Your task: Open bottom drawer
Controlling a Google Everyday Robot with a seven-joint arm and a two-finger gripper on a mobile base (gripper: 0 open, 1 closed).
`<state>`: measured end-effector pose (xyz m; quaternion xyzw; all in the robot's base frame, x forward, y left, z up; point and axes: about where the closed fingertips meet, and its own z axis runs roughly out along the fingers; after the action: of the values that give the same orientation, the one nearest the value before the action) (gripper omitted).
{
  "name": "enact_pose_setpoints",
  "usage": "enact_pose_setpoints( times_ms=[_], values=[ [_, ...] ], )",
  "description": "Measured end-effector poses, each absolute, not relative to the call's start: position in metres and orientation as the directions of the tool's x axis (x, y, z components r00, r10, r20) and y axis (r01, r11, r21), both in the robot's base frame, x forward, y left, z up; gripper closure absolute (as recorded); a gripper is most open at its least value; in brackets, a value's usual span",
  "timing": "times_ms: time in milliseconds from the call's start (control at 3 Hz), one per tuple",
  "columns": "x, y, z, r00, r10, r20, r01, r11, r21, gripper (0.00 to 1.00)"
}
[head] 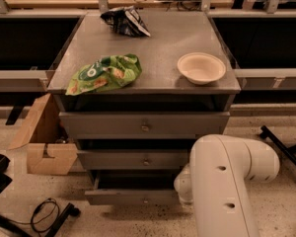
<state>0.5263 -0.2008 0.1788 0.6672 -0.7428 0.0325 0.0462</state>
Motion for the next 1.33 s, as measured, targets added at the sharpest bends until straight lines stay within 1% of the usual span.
enact_pose_setpoints(
  times_ms=[333,1333],
  values=[
    [0.528,-0.201,0.183,-0.105,-0.988,0.112,-0.994,0.107,0.013,1.0],
    [0.538,-0.196,0.191,-0.092,-0.988,0.122,-0.996,0.094,0.011,1.0]
  ],
)
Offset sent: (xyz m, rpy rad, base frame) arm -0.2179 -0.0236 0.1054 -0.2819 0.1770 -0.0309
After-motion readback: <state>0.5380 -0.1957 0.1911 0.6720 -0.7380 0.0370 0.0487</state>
